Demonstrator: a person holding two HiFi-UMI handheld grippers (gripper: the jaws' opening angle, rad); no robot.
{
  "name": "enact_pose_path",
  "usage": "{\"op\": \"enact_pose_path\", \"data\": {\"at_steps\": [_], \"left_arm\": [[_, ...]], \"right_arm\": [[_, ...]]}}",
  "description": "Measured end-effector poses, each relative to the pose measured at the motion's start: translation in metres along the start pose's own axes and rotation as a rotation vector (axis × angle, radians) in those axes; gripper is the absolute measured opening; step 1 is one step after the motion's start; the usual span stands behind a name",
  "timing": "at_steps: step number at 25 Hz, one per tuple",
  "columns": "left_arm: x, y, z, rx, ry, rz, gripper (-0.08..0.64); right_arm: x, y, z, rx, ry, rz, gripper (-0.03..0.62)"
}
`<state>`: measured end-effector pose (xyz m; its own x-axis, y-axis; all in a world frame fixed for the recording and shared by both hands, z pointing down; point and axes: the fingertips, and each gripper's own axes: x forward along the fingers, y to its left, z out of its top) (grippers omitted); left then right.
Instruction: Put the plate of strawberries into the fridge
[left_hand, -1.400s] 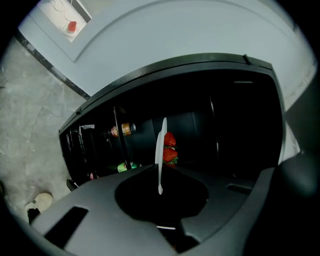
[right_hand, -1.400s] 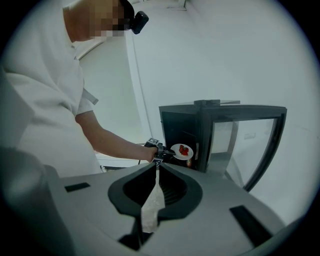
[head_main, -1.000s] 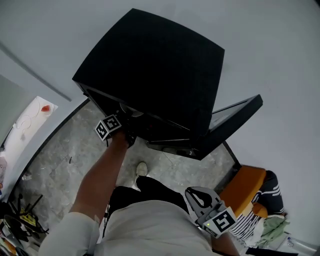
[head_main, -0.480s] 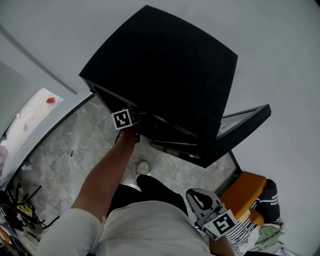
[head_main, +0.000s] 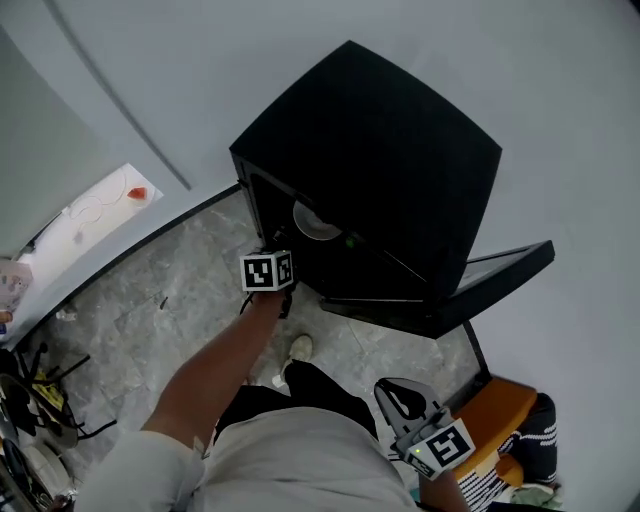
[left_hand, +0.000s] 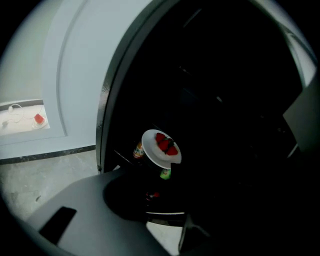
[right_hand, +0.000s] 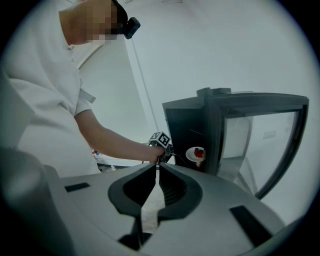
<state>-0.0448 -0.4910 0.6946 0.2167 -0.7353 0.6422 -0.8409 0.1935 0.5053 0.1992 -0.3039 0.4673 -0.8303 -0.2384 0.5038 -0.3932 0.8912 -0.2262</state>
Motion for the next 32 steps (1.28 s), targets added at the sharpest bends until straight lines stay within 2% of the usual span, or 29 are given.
{"op": "enact_pose_path", "data": {"at_steps": [6,8,11,14,22,25,28,32], "left_arm": [[-0.101,-0.027,-0.022,-0.031,-0.031,-0.238,0.150],[-0.143,-0.029,-0.029,-0.021,-0.034,-0.296,0.118],[-0.208,-0.022,-0.038,-0.008,-0.048,-0.372,0.033],[-0.273,-0.016,-0.051,0.017,-0.047,-0.442,0.014],[-0.413,0.007,-0.092,0.078,-0.053,-0.546,0.012],[-0.447,0.014,-0.103,0.112,-0.049,-0.571,0.012],[-0.475,0.010,-0.117,0.169,-0.012,-0.638,0.012],[-0.502,0.015,-0.132,0.207,0.008,-0.669,0.012]], "right_arm": [[0.029,0.037,0.021,-0.066,-0.028,0.089,0.031],[0.042,0.054,0.028,-0.090,-0.037,0.116,0.031],[0.066,0.085,0.039,-0.117,-0.056,0.151,0.031],[0.082,0.123,0.045,-0.128,-0.067,0.161,0.031],[0.105,0.232,0.046,-0.178,-0.081,0.180,0.031],[0.111,0.268,0.043,-0.193,-0.100,0.190,0.031],[0.109,0.299,0.030,-0.175,-0.116,0.158,0.031],[0.109,0.329,0.014,-0.152,-0.114,0.140,0.031]]}}
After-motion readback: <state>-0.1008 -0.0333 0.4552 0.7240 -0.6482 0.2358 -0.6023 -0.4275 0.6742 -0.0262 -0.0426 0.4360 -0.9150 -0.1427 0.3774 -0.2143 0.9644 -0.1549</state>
